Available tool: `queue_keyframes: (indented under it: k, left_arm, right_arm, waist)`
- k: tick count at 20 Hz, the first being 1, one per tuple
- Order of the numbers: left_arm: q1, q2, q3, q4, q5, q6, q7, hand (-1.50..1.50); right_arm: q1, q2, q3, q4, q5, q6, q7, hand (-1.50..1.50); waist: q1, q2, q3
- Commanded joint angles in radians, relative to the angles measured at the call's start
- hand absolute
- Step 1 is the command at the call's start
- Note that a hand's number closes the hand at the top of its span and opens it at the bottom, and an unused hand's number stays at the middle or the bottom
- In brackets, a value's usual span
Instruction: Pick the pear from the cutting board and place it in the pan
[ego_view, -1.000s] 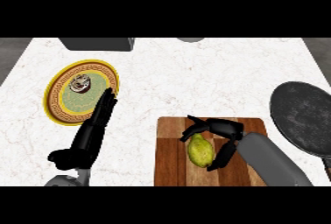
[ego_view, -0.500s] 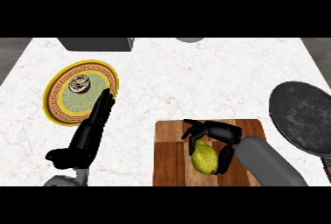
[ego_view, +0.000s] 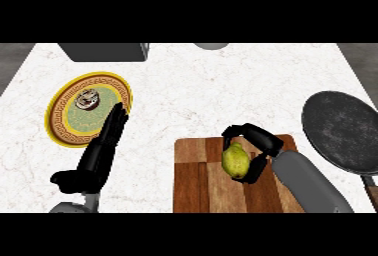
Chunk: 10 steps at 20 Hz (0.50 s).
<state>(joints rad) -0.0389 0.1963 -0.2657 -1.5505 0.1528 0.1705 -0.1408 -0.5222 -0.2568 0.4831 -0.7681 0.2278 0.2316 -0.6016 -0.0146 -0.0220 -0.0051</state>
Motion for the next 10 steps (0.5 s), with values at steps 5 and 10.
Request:
queue_keyframes:
  k: [5,10]
  left_arm:
    - [0.025,-0.001,0.028,0.013,-0.007,0.043,0.011,0.0]
    - [0.035,-0.009,0.025,0.009,-0.002,0.042,0.011,0.0]
  right_arm:
    - [-0.058,-0.162,-0.124,0.063,0.149,-0.456,0.486,1.5]
    - [-0.145,-0.117,-0.141,-0.055,0.239,-0.692,0.753,1.5]
  waist:
    - [-0.094,-0.033,-0.014]
    - [-0.087,-0.034,-0.008]
